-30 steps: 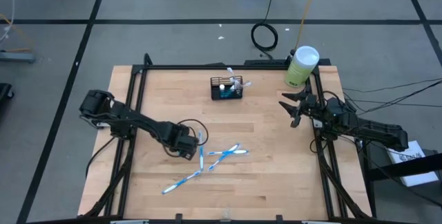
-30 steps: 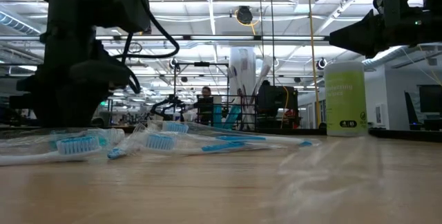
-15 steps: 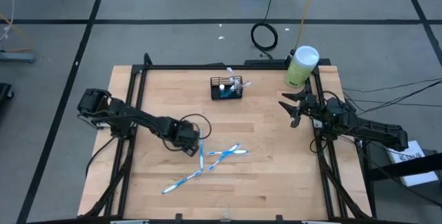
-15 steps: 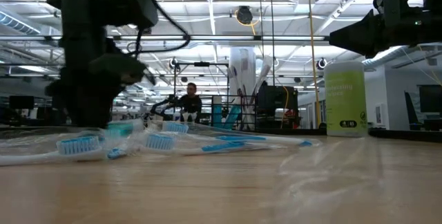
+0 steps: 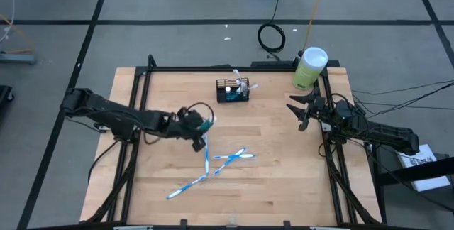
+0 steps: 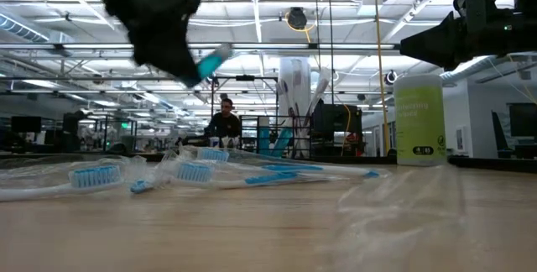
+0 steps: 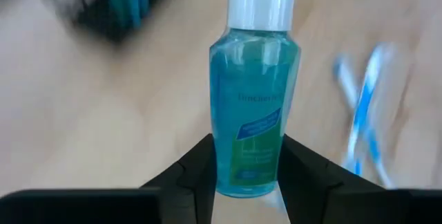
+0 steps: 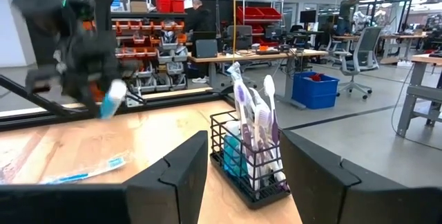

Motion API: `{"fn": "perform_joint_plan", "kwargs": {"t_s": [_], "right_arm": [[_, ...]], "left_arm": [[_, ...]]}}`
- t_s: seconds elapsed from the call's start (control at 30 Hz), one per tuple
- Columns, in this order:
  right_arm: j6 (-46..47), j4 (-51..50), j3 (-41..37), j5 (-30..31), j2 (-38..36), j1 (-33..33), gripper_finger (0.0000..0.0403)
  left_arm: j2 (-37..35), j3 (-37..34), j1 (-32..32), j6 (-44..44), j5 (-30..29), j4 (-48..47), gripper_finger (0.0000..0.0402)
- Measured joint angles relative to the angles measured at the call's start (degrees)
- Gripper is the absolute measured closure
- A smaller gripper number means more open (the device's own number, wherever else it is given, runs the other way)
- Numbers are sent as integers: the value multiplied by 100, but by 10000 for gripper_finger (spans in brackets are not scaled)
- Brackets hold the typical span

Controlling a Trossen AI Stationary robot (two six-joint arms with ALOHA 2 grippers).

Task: Pick & Place toothbrushing station
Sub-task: Put the blue mouthwash into the middle compartment of the wire organizer

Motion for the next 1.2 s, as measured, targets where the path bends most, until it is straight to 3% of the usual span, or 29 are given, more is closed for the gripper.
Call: {"fn": "perform_joint_plan", "kwargs": {"t_s": [0.13, 0.27, 0.43, 0.8, 0.93, 1.2], "right_arm": [[-2, -2, 0, 0, 0, 0, 232], [-2, -2, 0, 2, 0, 0, 232], [-2, -3, 0, -1, 1, -1, 232], [351, 527, -2, -8, 0, 0, 231], [1671, 575, 0, 47, 10, 0, 231], [1527, 564, -2, 166, 85, -1, 231]], "left_arm": [[-172, 0, 101, 1888, -14, 1510, 268], [-117, 2, 327, 3313, 794, 2878, 267], [142, 4, 776, 4172, 1755, 3883, 267], [1065, 7, 1805, 3785, 3659, 6005, 266], [1302, 7, 1964, 3562, 3816, 6277, 266], [1648, 7, 2056, 3122, 3813, 6329, 266]]}}
